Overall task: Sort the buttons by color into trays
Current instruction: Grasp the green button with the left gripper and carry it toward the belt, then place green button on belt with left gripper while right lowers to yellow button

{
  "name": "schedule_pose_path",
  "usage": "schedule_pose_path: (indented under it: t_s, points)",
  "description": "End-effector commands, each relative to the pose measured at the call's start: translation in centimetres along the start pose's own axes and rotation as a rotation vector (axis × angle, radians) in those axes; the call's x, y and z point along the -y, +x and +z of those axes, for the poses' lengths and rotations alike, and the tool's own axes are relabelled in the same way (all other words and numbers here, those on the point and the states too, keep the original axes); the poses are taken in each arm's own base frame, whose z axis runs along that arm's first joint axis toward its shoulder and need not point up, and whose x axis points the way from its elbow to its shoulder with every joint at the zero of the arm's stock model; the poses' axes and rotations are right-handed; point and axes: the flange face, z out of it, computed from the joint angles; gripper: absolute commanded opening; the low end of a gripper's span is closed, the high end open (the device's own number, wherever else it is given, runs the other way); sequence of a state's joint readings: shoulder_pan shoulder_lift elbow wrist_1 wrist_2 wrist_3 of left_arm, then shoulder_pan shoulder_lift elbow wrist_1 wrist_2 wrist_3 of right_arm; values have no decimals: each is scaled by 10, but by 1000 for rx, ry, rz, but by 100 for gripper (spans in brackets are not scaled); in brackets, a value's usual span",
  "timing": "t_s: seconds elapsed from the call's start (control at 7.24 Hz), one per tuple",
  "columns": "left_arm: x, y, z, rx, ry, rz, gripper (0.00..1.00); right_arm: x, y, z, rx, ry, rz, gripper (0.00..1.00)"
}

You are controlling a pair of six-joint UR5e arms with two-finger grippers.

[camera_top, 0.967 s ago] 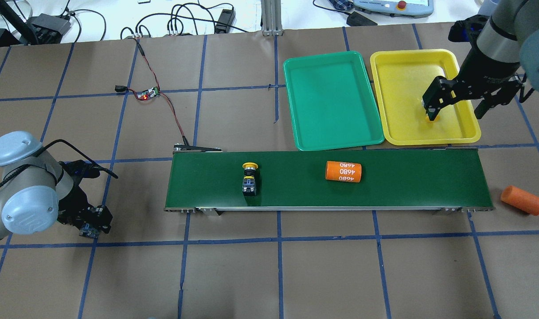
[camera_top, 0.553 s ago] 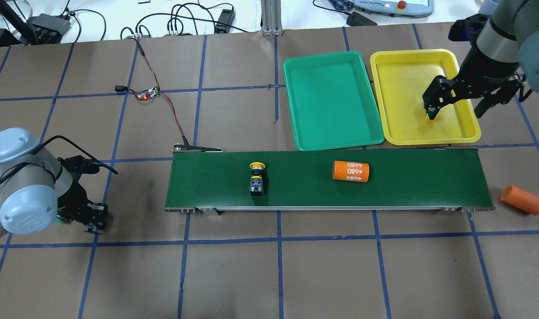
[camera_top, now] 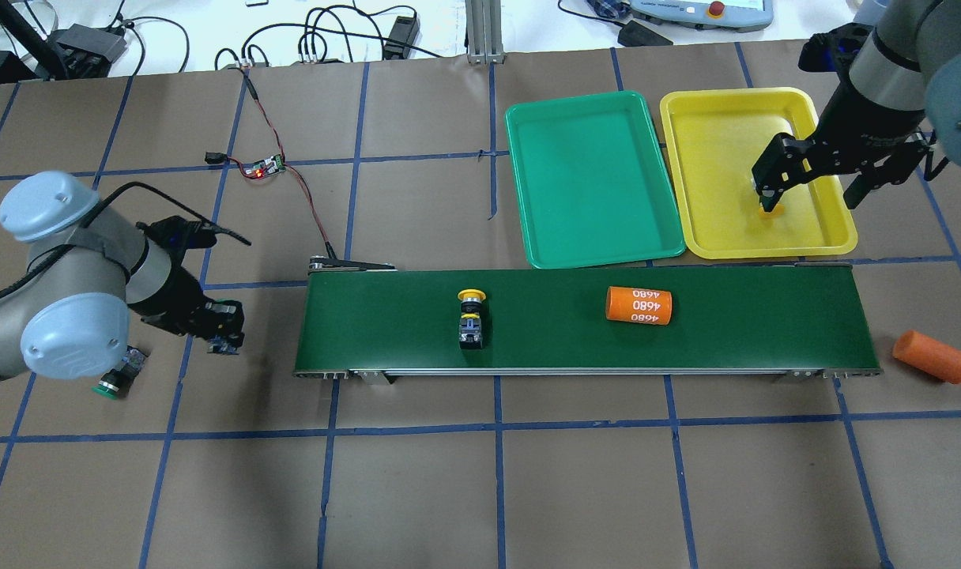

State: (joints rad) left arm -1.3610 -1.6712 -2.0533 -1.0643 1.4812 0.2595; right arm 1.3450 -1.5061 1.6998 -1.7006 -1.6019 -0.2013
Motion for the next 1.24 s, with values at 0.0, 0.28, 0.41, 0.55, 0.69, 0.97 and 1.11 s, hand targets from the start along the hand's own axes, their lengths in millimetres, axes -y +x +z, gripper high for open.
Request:
schedule_pose_path:
  t_s: [0.0,0.28,0.41,0.55,0.69,0.97,1.11]
  points:
    - [11,81,-16,-7,-25,-29,0,0,0,4,4,-12,-2,100]
    - [5,102,19,1,-90,-29,0,1,-1,5,6,-15,-2,100]
    - [2,107,26,0,-100,-36,0,1,-4,6,8,-16,-6,100]
    - [0,108,32,0,-119,-32,0,2,-20,8,32,-16,-23,100]
    - [-2,109,37,1,-130,-29,43,0,-36,10,31,-24,-2,100]
    - [-4,123,36,23,-124,-6,100,-1,-67,16,26,-38,-8,100]
    - [-4,127,10,19,-68,7,100,-3,-70,17,31,-44,-5,100]
